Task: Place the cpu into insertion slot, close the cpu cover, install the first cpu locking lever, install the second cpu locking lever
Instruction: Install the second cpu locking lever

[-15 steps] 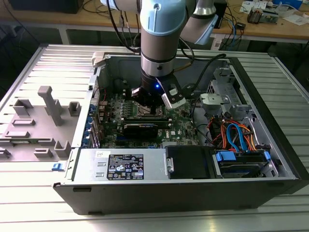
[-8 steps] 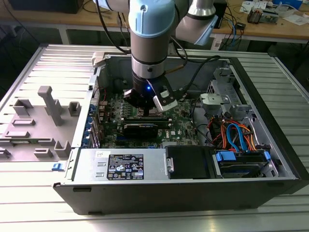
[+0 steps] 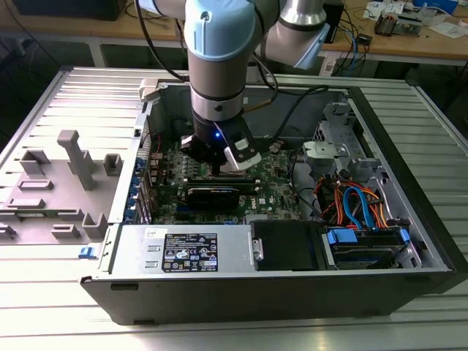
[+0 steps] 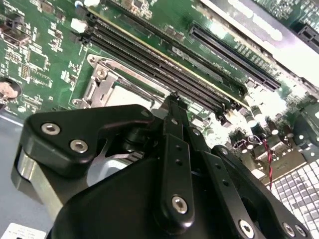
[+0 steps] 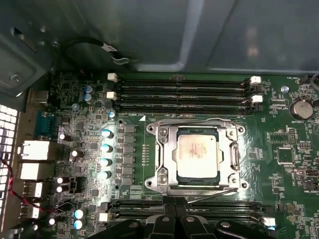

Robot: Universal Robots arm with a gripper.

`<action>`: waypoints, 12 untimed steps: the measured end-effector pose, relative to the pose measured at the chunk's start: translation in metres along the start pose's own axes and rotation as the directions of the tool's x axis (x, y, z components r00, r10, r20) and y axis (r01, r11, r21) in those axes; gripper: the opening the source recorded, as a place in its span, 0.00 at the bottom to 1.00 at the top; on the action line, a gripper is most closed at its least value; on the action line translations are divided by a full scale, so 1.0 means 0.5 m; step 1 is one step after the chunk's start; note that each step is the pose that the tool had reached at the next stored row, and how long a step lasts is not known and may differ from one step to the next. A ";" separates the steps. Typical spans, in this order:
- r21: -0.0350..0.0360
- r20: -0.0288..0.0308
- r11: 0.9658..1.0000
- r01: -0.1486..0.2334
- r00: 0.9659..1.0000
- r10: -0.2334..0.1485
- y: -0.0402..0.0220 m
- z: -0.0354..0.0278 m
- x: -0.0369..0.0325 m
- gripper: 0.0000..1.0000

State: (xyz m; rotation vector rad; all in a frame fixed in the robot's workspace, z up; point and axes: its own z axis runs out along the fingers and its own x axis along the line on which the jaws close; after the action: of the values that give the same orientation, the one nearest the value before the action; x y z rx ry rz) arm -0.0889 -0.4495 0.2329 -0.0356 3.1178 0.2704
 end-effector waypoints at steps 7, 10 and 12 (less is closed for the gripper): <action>-0.010 0.000 1.000 0.000 1.000 0.000 -0.001 0.002 0.015 0.11; -0.014 0.000 1.000 0.000 1.000 0.000 -0.001 0.005 0.016 0.11; -0.015 0.000 1.000 0.000 1.000 0.000 -0.003 0.006 0.016 0.11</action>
State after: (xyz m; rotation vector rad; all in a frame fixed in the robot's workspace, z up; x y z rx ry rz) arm -0.0970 -0.4507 0.2297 -0.0353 3.1154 0.2942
